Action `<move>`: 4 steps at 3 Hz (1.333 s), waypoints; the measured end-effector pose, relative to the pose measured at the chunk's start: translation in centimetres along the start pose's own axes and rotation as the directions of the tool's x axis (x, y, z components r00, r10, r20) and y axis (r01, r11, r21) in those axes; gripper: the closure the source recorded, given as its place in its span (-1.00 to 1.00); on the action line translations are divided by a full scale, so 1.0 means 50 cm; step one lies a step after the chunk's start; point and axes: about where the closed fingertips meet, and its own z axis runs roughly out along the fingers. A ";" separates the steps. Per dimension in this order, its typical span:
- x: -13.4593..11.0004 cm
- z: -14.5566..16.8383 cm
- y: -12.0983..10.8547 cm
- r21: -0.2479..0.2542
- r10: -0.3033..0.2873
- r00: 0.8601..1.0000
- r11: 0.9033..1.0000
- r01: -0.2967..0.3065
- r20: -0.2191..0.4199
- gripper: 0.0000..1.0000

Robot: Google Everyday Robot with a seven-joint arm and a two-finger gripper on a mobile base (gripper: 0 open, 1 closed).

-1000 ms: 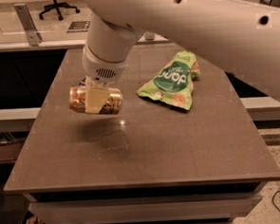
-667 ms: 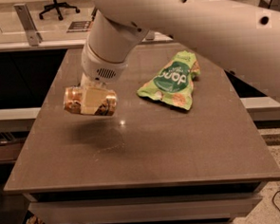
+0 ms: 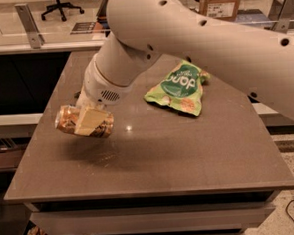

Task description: Place orange can upright

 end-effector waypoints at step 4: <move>0.030 -0.094 0.000 0.180 0.039 0.983 0.981 -0.072 0.182 1.00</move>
Offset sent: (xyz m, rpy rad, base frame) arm -0.0264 -0.0252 0.0160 0.1443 -0.0325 -0.1120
